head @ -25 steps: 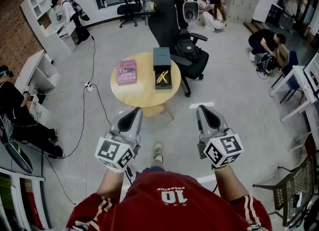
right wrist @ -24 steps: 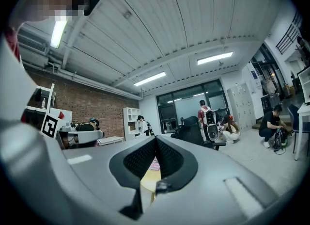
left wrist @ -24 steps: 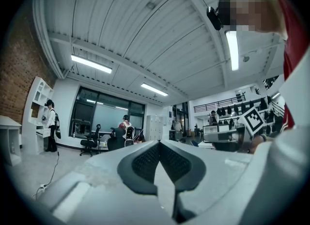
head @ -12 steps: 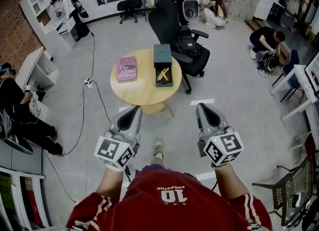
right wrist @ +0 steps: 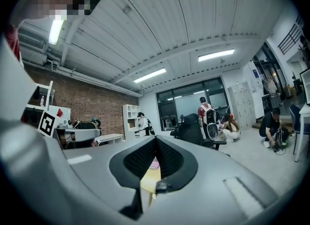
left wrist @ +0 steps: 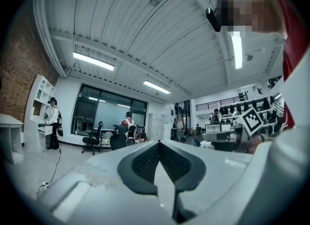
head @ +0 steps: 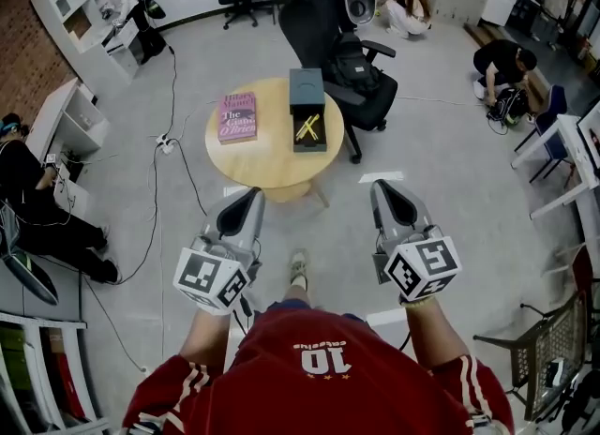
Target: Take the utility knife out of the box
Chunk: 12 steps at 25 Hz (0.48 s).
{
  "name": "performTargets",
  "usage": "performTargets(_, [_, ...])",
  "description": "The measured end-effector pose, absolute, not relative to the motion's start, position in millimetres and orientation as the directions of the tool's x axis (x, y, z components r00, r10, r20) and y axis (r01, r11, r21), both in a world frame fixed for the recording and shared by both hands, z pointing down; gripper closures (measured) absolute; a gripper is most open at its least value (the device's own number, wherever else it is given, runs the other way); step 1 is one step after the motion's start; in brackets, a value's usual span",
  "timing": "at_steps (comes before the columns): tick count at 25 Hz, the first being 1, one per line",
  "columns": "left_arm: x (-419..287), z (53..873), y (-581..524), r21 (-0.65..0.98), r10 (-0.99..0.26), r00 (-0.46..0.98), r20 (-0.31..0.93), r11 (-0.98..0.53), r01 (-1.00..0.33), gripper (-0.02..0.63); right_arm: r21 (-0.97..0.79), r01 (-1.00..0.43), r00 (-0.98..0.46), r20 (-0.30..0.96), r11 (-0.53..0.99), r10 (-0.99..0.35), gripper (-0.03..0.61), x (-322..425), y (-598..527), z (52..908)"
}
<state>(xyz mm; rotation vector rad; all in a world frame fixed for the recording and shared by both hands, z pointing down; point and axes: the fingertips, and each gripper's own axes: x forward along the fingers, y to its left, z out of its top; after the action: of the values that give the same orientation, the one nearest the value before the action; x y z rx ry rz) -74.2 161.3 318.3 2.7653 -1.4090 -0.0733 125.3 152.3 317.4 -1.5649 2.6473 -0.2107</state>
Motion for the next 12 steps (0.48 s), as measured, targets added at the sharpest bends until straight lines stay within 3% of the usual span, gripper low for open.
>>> performTargets(12, [-79,326,113,0.066,-0.814,0.582,-0.003,-0.580,-0.812,0.611,-0.164,-0.862,-0.492,0.048,0.479,-0.869,0.578,121,102,327])
